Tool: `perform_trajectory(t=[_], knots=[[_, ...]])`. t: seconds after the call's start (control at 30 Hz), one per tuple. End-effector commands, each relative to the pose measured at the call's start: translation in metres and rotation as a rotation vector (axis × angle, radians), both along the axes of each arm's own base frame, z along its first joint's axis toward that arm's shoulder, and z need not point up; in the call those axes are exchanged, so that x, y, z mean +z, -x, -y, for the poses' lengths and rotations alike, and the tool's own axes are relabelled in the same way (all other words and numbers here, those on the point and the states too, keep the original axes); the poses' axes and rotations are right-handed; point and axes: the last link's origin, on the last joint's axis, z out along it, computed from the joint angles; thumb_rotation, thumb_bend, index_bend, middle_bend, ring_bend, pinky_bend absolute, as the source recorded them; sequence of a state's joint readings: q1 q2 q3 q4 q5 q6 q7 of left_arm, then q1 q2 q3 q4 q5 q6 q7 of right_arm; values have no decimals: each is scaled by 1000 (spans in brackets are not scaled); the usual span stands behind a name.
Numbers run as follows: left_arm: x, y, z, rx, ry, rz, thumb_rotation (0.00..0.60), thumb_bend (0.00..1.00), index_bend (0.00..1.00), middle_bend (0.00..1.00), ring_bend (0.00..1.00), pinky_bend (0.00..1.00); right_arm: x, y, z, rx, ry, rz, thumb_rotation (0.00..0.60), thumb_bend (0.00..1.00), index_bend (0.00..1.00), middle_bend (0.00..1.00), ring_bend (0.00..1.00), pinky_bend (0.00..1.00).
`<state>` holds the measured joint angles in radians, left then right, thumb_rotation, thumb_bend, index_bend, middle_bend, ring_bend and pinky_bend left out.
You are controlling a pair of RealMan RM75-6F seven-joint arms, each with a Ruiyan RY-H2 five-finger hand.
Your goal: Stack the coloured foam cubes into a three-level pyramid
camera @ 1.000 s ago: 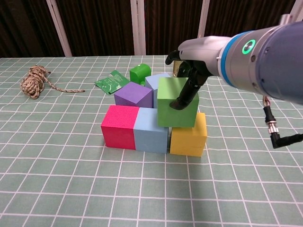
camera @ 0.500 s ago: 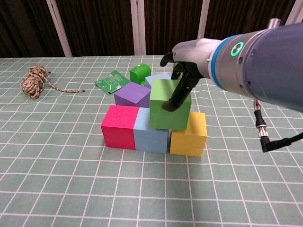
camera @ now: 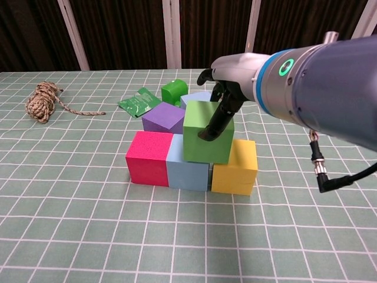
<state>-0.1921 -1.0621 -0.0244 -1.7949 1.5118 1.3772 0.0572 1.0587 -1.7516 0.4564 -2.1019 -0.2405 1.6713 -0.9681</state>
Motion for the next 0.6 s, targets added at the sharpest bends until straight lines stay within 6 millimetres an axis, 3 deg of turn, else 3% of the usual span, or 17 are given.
perform_trajectory(t=[0.03, 0.6], knots=[[0, 0, 0, 1, 0, -1, 600, 130, 0, 7, 0, 0, -1, 1, 0, -2, -2, -3, 600, 346, 0, 448, 217, 0], [0, -1, 1, -4, 1, -1, 600, 129, 0, 7, 0, 0, 3, 7, 1, -15, 3, -11, 600, 347, 0, 448, 217, 0]])
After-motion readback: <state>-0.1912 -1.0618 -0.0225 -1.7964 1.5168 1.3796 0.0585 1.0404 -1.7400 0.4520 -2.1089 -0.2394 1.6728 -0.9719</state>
